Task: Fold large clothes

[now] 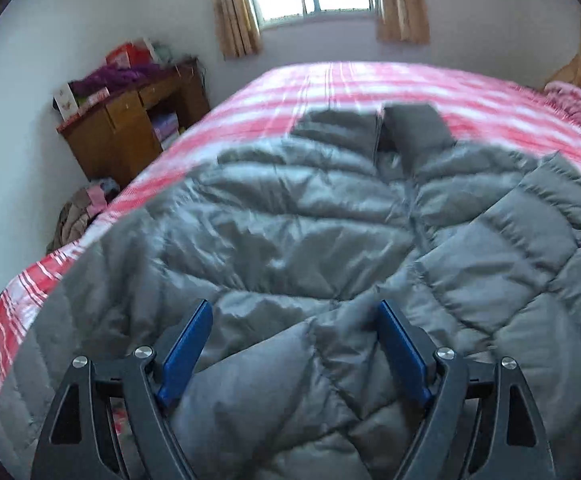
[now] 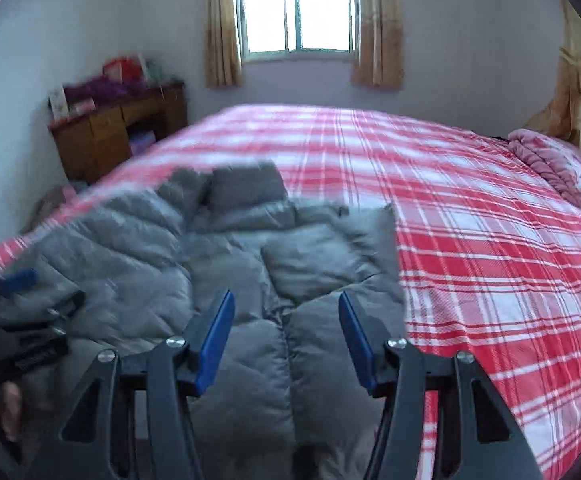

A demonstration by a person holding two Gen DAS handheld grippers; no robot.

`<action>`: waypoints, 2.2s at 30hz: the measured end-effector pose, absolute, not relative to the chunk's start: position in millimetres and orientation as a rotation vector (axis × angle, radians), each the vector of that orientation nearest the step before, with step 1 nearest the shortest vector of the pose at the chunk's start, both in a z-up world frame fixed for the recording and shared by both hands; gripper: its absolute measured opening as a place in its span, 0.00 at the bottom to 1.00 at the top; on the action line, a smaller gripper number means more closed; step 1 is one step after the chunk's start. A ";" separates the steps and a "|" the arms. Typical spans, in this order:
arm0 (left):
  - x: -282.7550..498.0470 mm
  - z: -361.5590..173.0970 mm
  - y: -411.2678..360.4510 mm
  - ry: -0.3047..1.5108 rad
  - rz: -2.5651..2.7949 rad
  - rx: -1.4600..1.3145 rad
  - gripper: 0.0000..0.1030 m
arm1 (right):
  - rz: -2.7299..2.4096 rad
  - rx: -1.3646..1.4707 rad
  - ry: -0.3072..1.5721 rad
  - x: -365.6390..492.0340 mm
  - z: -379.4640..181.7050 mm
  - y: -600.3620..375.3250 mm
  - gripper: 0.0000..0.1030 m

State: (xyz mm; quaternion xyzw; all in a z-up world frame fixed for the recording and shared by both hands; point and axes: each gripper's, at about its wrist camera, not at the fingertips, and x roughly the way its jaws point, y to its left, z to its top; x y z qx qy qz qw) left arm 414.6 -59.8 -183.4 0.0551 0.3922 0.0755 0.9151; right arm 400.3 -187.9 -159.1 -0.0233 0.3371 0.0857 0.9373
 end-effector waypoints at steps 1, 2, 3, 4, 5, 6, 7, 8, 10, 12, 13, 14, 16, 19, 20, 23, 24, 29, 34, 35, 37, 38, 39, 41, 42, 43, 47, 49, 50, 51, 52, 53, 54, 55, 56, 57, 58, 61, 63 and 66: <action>417.6 -188.5 -58.3 0.814 0.155 0.111 0.82 | 0.165 -0.042 0.716 405.8 -170.7 -189.5 0.56; 419.8 -193.4 -58.2 0.817 0.149 0.109 0.83 | 0.151 -0.035 0.733 408.2 -178.1 -193.1 0.54; 422.0 -199.4 -57.4 0.824 0.142 0.110 0.88 | 0.118 -0.028 0.760 412.2 -190.6 -198.5 0.54; 423.5 -203.1 -58.5 0.829 0.141 0.111 0.90 | 0.107 -0.012 0.778 414.2 -197.6 -204.2 0.54; 426.1 -206.7 -58.9 0.841 0.139 0.107 0.92 | 0.115 0.032 0.800 416.7 -203.8 -211.2 0.54; 428.6 -208.5 -57.6 0.854 0.137 0.100 0.93 | 0.117 0.073 0.814 418.4 -206.3 -217.8 0.54; 429.7 -209.8 -56.8 0.861 0.138 0.094 0.94 | 0.110 0.087 0.820 419.0 -206.4 -221.8 0.54; 431.5 -211.1 -55.7 0.868 0.140 0.086 0.96 | 0.110 0.096 0.831 420.0 -208.5 -223.0 0.54; 434.2 -212.7 -53.2 0.877 0.141 0.075 0.97 | 0.109 0.089 0.850 422.9 -211.5 -222.9 0.54; 436.2 -213.9 -51.5 0.881 0.144 0.066 0.98 | 0.099 0.070 0.864 425.1 -213.8 -221.2 0.55; 437.6 -214.7 -51.8 0.881 0.145 0.066 0.99 | 0.091 0.055 0.869 425.2 -214.7 -218.9 0.55; 439.0 -215.5 -52.9 0.881 0.147 0.068 0.99 | 0.087 0.047 0.873 427.2 -214.5 -217.1 0.55; 440.2 -216.2 -54.2 0.879 0.151 0.072 0.99 | 0.086 0.043 0.877 428.2 -214.4 -216.5 0.55; 439.4 -215.2 -59.0 0.886 0.159 0.089 0.99 | 0.083 0.040 0.881 427.9 -216.1 -216.8 0.55; 438.2 -210.7 -59.5 0.904 0.163 0.107 0.99 | 0.079 0.029 0.884 428.0 -216.0 -215.5 0.55; 411.7 -175.1 -51.8 0.821 0.104 0.078 0.99 | 0.058 -0.040 0.897 428.4 -205.4 -210.4 0.54; 399.8 -161.5 -48.3 0.759 0.074 0.064 0.99 | 0.054 -0.047 0.859 420.7 -192.3 -211.1 0.54; 399.1 -153.5 -49.0 0.697 0.066 0.080 0.99 | 0.075 -0.024 0.661 410.8 -138.5 -212.4 0.57; 429.3 -205.4 -49.6 0.850 0.130 0.114 0.99 | 0.024 -0.020 0.765 460.2 -174.2 -211.3 0.57; 432.9 -213.5 -47.6 0.872 0.116 0.098 0.99 | 0.021 -0.018 0.786 463.5 -182.4 -213.7 0.57; 434.4 -214.1 -46.6 0.866 0.107 0.081 0.99 | 0.017 -0.002 0.833 470.9 -204.0 -219.3 0.57; 435.9 -215.8 -47.1 0.868 0.108 0.079 0.99 | 0.025 0.022 0.846 469.6 -209.7 -224.1 0.57; 437.8 -217.6 -46.8 0.870 0.114 0.070 0.99 | 0.028 0.042 0.853 470.7 -212.3 -227.3 0.57; 439.5 -219.5 -48.4 0.870 0.125 0.065 0.99 | 0.039 0.065 0.870 474.3 -216.2 -232.1 0.58; 440.4 -220.2 -48.6 0.871 0.126 0.068 0.99 | 0.039 0.065 0.874 475.2 -216.9 -232.1 0.58; 441.0 -220.6 -48.4 0.874 0.124 0.067 0.99 | 0.033 0.054 0.881 476.4 -217.6 -231.1 0.59; 429.1 -201.6 -39.4 0.874 0.128 0.040 0.99 | -0.012 -0.038 0.887 469.1 -207.0 -218.2 0.59; 404.1 -177.0 -33.5 0.785 0.105 0.001 0.99 | 0.010 -0.009 0.837 445.7 -182.3 -211.1 0.60; 393.9 -169.0 -32.6 0.751 0.091 -0.009 0.99 | 0.038 0.004 0.821 436.2 -173.4 -207.6 0.63; 384.8 -164.0 -33.5 0.732 0.072 -0.017 0.99 | 0.072 0.007 0.798 421.1 -162.0 -200.2 0.66; 382.4 -164.1 -36.1 0.735 0.063 -0.012 0.99 | 0.120 -0.002 0.762 400.5 -150.8 -188.1 0.71; 382.2 -167.7 -39.4 0.741 0.062 0.003 0.99 | 0.154 -0.015 0.745 391.0 -147.2 -179.7 0.72; 383.6 -174.7 -43.1 0.755 0.068 0.030 0.99 | 0.191 -0.043 0.732 379.7 -146.7 -166.7 0.72; 387.2 -185.5 -46.2 0.781 0.092 0.065 0.99 | 0.214 -0.079 0.732 367.5 -152.4 -153.6 0.72; 392.7 -197.6 -46.7 0.817 0.121 0.085 0.99 | 0.223 -0.091 0.745 365.5 -158.9 -147.3 0.72; 396.6 -209.5 -44.9 0.851 0.122 0.071 0.99 | 0.232 -0.102 0.774 363.1 -171.5 -140.9 0.72; 397.8 -213.7 -43.3 0.859 0.111 0.053 0.99 | 0.225 -0.102 0.792 362.8 -181.2 -138.8 0.71; 403.7 -217.1 -38.8 0.878 0.096 0.028 0.99 | 0.202 -0.068 0.829 368.2 -205.8 -144.5 0.71; 408.0 -220.2 -34.5 0.891 0.085 0.004 0.99 | 0.207 -0.041 0.855 374.1 -209.8 -147.6 0.71; 409.3 -222.1 -38.2 0.889 0.090 0.003 0.99 | 0.214 -0.035 0.877 380.7 -214.8 -146.8 0.71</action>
